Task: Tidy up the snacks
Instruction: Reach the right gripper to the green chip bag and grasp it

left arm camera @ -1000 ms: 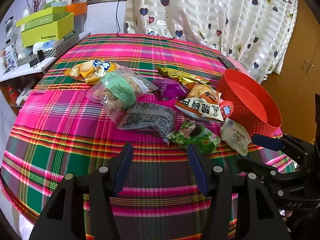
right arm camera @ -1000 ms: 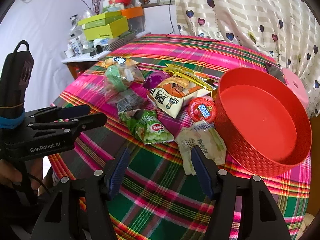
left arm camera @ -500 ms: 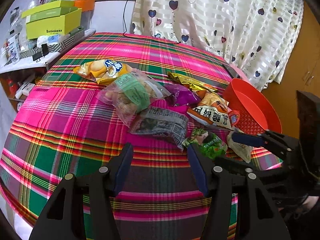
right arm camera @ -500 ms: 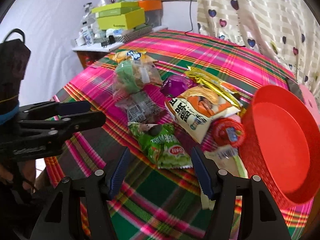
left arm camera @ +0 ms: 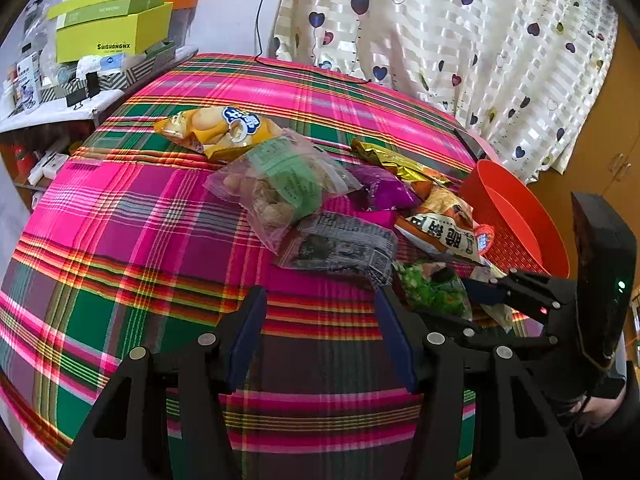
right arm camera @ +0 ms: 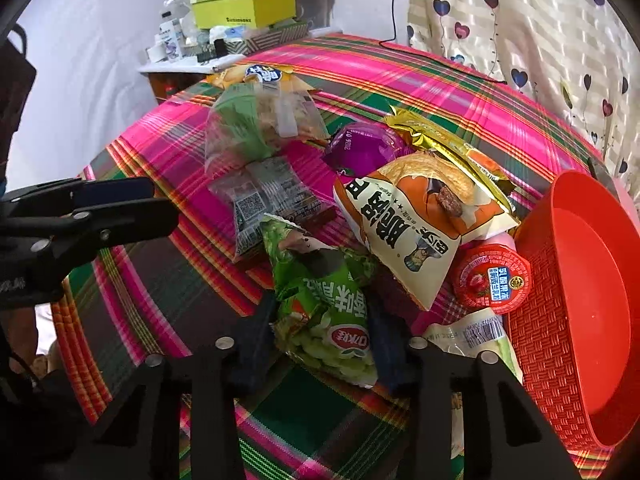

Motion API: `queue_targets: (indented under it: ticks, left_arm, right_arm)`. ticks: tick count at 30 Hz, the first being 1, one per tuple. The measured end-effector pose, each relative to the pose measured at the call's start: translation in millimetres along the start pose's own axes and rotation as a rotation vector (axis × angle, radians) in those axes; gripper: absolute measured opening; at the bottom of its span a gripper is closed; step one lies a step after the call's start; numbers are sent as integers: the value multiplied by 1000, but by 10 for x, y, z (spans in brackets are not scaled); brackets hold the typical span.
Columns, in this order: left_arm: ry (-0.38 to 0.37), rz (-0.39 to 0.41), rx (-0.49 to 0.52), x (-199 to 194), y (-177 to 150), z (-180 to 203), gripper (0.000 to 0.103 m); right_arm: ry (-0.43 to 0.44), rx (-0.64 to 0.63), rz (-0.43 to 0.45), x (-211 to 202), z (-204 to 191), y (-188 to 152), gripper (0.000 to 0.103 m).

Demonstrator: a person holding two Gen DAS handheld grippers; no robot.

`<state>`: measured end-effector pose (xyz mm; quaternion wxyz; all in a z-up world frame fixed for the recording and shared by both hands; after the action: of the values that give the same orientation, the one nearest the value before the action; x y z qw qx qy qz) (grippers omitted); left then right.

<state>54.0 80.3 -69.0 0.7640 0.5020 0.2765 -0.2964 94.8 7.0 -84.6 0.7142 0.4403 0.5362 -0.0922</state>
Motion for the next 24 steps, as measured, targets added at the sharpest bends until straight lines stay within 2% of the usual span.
queue_targets:
  ticks: [7,18,21,24]
  left_arm:
    - [-6,3,-13,-12,20,-8,57]
    - [-28,7,8,28,141,182,57]
    - [-34,-11,-18,96,136,182,57]
    - [-65,-47,-90,228,112,175,57]
  right_arm:
    - [3,21,40,-195,13,-37,38]
    - [-13,81,140,-714,217,-15,38]
    - [-17,95,153,-774,270,-10,38]
    - [-16,108,153,-787,329,-14,38]
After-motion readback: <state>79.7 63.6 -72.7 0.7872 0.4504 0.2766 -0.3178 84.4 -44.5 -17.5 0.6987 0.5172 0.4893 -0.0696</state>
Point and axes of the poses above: each gripper's, at about its wrist camera, not at the fingertips, and x roughly the way its jaws point, z to its right, y to its top, the point moved 8 cm from there along x, roughly the way its jaws point, and after that the axes turned 6 degrees about -y, right-handed, at the moved point
